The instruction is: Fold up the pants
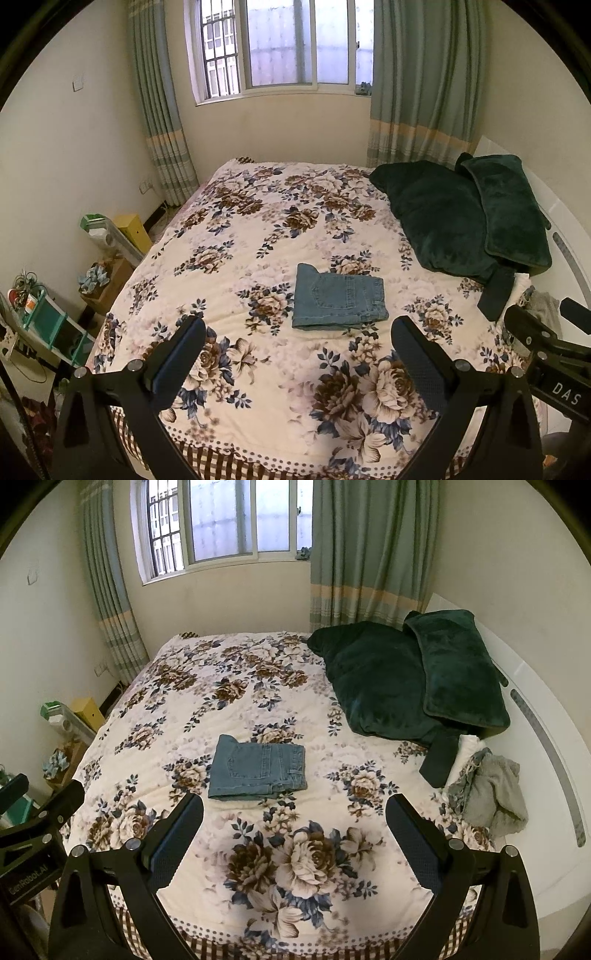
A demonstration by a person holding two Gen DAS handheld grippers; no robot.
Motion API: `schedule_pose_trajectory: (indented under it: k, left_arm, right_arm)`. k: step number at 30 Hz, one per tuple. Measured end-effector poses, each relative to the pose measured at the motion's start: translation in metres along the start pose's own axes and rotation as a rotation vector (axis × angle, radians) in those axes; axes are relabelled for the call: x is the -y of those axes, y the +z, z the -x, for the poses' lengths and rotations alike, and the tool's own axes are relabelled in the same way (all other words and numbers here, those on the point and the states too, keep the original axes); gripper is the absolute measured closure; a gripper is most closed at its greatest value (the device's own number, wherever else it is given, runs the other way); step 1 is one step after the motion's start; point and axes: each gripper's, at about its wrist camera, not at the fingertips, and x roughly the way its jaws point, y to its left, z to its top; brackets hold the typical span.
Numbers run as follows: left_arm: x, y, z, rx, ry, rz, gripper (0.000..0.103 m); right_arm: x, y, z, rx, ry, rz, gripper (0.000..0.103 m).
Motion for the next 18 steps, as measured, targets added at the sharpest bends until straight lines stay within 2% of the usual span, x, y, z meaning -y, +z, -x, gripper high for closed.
schedule_pose_trajectory:
  k: [18]
  left_arm:
    - [0.0034, 0.0019, 0.0012, 0.005, 0.002, -0.004, 0.0]
  right_arm:
    - [0.0002, 0.0008, 0.0065, 0.007, 0.001, -0.006, 0.002]
